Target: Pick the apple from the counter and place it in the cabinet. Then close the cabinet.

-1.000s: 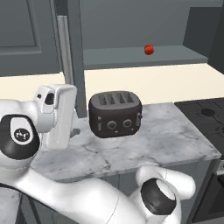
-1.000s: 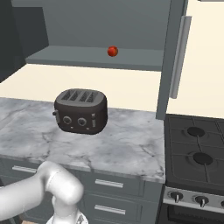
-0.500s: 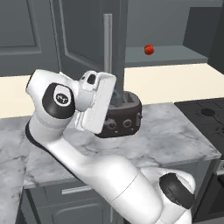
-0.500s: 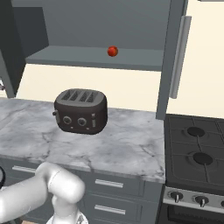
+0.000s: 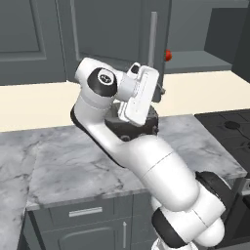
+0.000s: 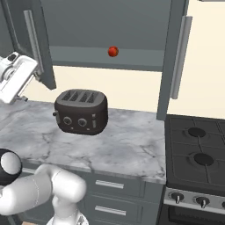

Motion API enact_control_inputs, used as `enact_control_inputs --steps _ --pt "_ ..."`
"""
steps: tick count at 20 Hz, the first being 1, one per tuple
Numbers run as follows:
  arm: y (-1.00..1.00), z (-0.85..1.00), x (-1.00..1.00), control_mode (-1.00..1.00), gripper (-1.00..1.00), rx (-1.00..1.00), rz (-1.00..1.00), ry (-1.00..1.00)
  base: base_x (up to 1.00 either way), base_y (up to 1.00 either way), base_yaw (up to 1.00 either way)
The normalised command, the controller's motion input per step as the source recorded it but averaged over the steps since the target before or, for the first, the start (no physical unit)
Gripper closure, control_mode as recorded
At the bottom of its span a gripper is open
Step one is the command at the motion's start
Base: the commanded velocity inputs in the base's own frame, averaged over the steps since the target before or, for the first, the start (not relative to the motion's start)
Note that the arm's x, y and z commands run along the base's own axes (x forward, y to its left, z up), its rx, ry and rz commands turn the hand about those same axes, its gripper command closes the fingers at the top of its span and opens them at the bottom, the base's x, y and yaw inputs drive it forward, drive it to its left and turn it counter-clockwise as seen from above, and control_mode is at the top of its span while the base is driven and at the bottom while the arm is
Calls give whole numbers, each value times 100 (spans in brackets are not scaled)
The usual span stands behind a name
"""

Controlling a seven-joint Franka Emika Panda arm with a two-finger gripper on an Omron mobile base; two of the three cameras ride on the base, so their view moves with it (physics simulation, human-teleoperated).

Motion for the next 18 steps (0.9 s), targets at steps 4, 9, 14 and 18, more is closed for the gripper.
enact_control_inputs --steps 4,9,14,18 --pt "-67 9 100 -100 -100 0 -5 42 0 0 0" --pt "-67 4 100 -100 -100 0 -1 48 0 0 0" --pt "-76 0 100 -100 -100 0 19 23 0 0 0" --pt "-53 -10 99 -100 -100 6 62 0 0 0 0"
